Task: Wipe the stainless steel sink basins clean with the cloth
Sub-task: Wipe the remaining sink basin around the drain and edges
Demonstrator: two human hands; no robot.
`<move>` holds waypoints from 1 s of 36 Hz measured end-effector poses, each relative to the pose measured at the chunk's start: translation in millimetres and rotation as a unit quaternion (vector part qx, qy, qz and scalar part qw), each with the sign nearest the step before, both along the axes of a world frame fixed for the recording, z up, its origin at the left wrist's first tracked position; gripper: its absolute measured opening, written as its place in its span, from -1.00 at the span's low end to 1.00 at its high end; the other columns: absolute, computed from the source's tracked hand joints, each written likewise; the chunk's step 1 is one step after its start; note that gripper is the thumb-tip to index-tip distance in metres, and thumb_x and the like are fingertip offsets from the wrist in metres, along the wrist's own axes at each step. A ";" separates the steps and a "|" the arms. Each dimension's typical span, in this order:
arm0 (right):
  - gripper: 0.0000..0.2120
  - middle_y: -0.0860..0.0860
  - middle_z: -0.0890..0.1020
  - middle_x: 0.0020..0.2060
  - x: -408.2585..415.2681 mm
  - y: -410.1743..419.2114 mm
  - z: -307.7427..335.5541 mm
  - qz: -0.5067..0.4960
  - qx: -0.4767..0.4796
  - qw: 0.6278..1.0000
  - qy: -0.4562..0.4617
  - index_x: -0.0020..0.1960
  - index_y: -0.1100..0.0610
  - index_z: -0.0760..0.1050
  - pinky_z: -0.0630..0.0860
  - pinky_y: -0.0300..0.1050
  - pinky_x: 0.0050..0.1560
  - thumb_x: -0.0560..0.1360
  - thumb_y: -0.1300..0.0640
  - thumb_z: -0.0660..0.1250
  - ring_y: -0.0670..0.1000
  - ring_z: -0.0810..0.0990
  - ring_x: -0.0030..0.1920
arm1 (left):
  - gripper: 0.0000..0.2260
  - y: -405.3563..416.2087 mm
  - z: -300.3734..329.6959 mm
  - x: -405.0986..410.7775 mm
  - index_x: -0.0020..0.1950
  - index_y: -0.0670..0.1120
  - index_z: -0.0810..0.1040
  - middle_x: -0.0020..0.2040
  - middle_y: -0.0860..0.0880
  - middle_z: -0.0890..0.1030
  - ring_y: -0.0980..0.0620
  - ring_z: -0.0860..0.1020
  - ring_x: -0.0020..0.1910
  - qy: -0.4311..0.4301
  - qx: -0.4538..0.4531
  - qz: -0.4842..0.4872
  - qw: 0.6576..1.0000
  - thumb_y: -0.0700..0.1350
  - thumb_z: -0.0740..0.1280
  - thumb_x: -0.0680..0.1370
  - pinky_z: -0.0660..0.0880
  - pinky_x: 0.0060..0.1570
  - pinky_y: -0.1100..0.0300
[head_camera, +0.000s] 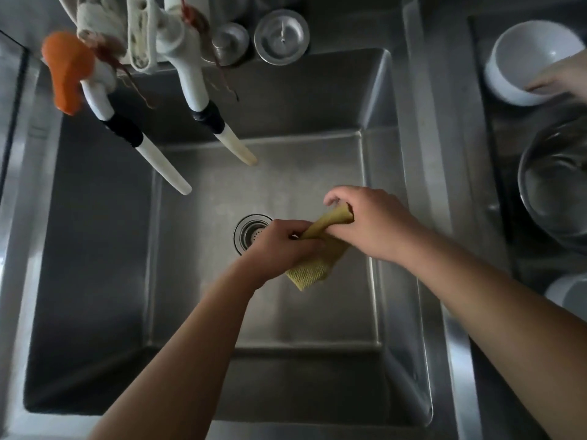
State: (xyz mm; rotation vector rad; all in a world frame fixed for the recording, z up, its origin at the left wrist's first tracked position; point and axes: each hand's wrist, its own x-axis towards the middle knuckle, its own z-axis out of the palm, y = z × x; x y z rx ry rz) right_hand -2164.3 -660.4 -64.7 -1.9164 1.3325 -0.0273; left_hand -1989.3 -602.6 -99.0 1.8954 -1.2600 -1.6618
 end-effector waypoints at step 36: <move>-0.31 0.13 0.16 0.57 -36.6 -50.5 -21.7 -0.028 -0.286 0.912 0.294 0.57 0.06 0.19 0.02 0.31 0.49 0.46 -0.07 0.18 0.14 0.13 0.57 | -0.37 -182.7 -193.4 20.4 0.61 0.15 -0.12 0.60 -0.18 -0.25 -0.26 -0.27 0.56 -0.362 0.050 0.162 0.917 0.32 0.00 0.61 -0.33 0.42 -0.30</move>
